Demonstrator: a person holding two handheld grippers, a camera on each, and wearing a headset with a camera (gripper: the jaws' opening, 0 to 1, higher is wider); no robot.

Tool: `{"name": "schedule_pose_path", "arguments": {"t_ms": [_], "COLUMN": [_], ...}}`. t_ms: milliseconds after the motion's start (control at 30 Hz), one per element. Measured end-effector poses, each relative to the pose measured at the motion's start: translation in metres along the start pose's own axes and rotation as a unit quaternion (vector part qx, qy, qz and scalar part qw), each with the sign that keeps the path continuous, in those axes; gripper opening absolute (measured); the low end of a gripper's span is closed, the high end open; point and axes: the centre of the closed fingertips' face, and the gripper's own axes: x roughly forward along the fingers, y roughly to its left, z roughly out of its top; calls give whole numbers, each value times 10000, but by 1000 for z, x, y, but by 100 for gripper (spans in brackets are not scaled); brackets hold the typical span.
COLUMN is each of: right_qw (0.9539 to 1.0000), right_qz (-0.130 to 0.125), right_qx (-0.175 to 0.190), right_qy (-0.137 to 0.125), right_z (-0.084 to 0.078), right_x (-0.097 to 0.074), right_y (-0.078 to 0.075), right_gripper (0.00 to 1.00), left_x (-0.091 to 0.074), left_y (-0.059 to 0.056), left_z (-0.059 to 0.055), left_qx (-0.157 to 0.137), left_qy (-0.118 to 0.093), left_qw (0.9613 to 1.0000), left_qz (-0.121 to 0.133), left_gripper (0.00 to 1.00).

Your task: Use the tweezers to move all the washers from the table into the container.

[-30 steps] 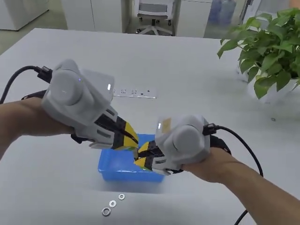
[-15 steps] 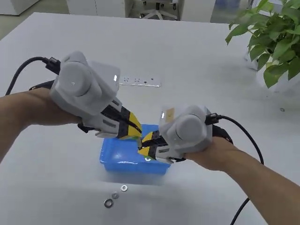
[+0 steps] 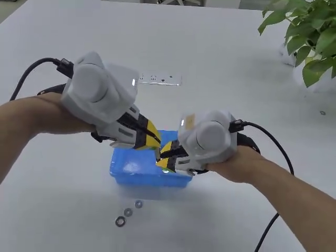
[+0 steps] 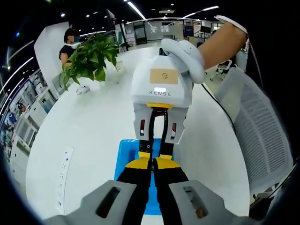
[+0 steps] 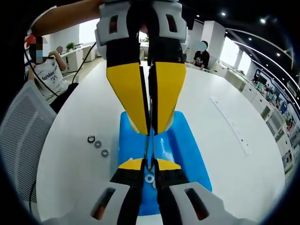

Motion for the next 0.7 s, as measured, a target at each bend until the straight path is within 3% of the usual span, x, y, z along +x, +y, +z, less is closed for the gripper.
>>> {"name": "schedule_pose_path", "arguments": {"t_ms": [367,700], "right_qw": [9999,9999], "right_qz": [128,133], "right_qx": [66,51], "right_qy": [37,61], "right_z": [-6,-8], "right_x": [11,11], "right_y": [-3,-2], "right_gripper": [10,11], "left_x": [6,7], "left_y": [6,5], "left_z": [-11,-11], "left_qx": [-82,-95], "left_qy": [48,53], "left_qw": [9999,9999], "left_qz": [-45,-63], "left_gripper": [6,6]}}
